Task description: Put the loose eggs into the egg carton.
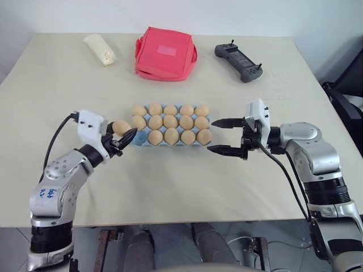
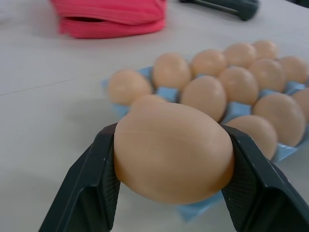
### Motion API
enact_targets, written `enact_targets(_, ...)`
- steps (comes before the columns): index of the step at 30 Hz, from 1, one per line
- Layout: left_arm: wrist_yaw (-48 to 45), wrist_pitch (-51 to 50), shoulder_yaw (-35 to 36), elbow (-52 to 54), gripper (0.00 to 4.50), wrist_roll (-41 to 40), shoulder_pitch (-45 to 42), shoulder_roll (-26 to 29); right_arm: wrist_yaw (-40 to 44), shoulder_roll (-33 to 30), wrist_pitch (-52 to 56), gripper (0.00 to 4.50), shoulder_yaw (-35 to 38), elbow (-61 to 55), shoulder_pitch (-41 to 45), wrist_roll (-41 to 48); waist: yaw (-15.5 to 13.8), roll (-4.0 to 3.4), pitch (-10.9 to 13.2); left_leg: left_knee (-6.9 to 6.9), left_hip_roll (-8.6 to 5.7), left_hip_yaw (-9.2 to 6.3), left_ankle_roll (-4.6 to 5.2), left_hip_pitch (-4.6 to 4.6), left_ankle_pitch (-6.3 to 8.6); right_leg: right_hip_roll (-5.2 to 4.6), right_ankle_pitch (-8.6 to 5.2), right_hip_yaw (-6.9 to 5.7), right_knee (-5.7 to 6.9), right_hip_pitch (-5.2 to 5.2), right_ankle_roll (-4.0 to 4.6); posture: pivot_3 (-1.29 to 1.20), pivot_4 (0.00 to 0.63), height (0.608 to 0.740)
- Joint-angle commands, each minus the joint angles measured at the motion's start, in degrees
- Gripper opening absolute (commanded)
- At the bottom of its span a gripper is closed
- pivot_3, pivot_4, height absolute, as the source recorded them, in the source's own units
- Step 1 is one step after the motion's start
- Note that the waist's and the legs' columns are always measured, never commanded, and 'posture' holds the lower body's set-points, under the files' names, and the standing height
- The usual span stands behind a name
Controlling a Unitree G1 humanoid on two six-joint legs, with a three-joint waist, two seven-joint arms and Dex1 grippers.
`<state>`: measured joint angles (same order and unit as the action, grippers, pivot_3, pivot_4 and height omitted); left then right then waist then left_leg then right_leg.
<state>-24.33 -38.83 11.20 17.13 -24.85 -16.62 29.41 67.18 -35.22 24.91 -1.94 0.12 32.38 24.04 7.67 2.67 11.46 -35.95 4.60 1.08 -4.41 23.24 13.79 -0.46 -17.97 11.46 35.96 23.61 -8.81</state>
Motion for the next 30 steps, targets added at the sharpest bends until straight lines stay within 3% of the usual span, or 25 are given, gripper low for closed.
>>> enact_targets(1, -3.3, 0.8, -3.1, -3.0, 2.47, 0.9, -3.0, 1.3, -2.2, -1.0, 0.2, 4.50, 3.1, -4.6, -2.0, 1.7, 0.1, 0.00, 0.0, 0.00, 0.00, 0.00, 0.00, 0.00, 0.00, 0.00, 0.00, 0.00, 0.00, 0.00, -0.01, 0.00, 0.150, 0.740)
enact_targets(10, -7.6, 3.6, -6.1, -9.8, 2.47, 3.1, -7.5, 2.0, -7.3, -1.9, 2.2, 4.50, 6.3, -10.8, -7.4, 3.0, -0.1, 0.00, 0.0, -0.06, 0.00, 0.00, 0.00, 0.00, 0.00, 0.00, 0.02, 0.01, 0.03, -0.02, -0.04, 0.00, 0.150, 0.740)
enact_targets(16, -8.1, 1.3, -3.9, -8.2, 4.35, 1.9, -8.2, 3.1, -8.6, -2.7, 2.6, 4.50, 7.5, -12.6, -9.2, 3.6, -0.1, 0.00, 0.0, -0.06, 0.00, -0.01, 0.01, 0.00, -0.01, 0.00, 0.02, 0.01, 0.03, -0.02, -0.04, 0.00, 0.150, 0.740)
enact_targets(17, -8.2, 0.8, -3.7, -7.6, 4.47, 1.6, -8.2, 3.4, -8.8, -2.8, 2.5, 4.50, 7.5, -12.6, -9.2, 3.7, -0.1, 0.00, 0.0, -0.06, 0.00, -0.01, 0.01, 0.00, -0.01, 0.00, 0.02, 0.01, 0.04, -0.02, -0.05, 0.00, 0.150, 0.740)
enact_targets(25, -8.2, -1.9, -1.3, -3.5, 4.47, 0.4, -8.1, 6.2, -8.7, -2.9, 1.4, 4.50, 6.7, -10.9, -8.0, 3.5, -0.1, 0.00, 0.0, -0.02, 0.01, -0.02, 0.01, 0.02, -0.01, 0.01, 0.02, 0.01, 0.02, 0.00, -0.04, 0.00, 0.150, 0.740)
enact_targets(30, -10.4, -0.8, 3.8, -4.1, 4.47, -1.6, -7.9, 9.5, -8.4, -3.0, 1.0, 4.50, 6.8, -10.3, -7.9, 3.5, -0.1, 0.00, 0.0, -0.02, 0.00, -0.01, 0.01, 0.01, -0.01, 0.00, 0.01, 0.00, 0.02, 0.00, -0.03, 0.00, 0.150, 0.740)
